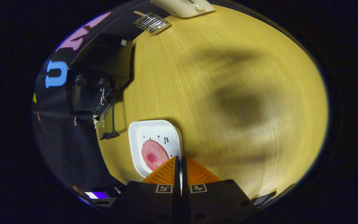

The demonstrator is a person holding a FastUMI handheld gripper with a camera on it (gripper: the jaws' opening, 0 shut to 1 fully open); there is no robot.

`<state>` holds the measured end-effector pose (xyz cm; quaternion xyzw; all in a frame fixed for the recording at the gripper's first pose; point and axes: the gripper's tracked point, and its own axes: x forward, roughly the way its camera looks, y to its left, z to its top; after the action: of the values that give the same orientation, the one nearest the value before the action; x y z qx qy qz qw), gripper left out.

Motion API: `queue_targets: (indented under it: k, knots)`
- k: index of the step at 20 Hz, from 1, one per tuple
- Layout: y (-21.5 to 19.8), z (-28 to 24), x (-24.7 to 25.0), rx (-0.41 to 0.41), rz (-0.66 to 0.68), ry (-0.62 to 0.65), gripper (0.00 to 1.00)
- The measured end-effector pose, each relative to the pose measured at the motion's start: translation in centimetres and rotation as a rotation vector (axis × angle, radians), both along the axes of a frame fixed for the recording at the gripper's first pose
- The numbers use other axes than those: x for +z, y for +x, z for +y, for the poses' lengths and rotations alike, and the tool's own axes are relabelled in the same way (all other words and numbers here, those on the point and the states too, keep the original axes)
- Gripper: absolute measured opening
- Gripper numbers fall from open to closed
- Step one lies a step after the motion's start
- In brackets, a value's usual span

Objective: Open the toaster oven, put the food inside, and close the toaster oven door.

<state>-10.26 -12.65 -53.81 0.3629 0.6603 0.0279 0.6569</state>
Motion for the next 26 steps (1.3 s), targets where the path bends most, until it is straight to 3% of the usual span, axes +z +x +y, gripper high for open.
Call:
queue_targets:
  k: [5,8,13,22,26]
  knots:
    - [0.6,0.9,2.8,-0.192,-0.036,0.117,0.05]
    - [0.5,1.8,5.9,-0.293,-0.082,0.125,0.05]
    - [1.9,9.1,9.2,-0.431,-0.105,0.222,0.05]
    - [8.7,20.6,7.8,-0.665,-0.097,0.152,0.05]
    - [13.7,24.0,7.1,-0.818,-0.096,0.182,0.05]
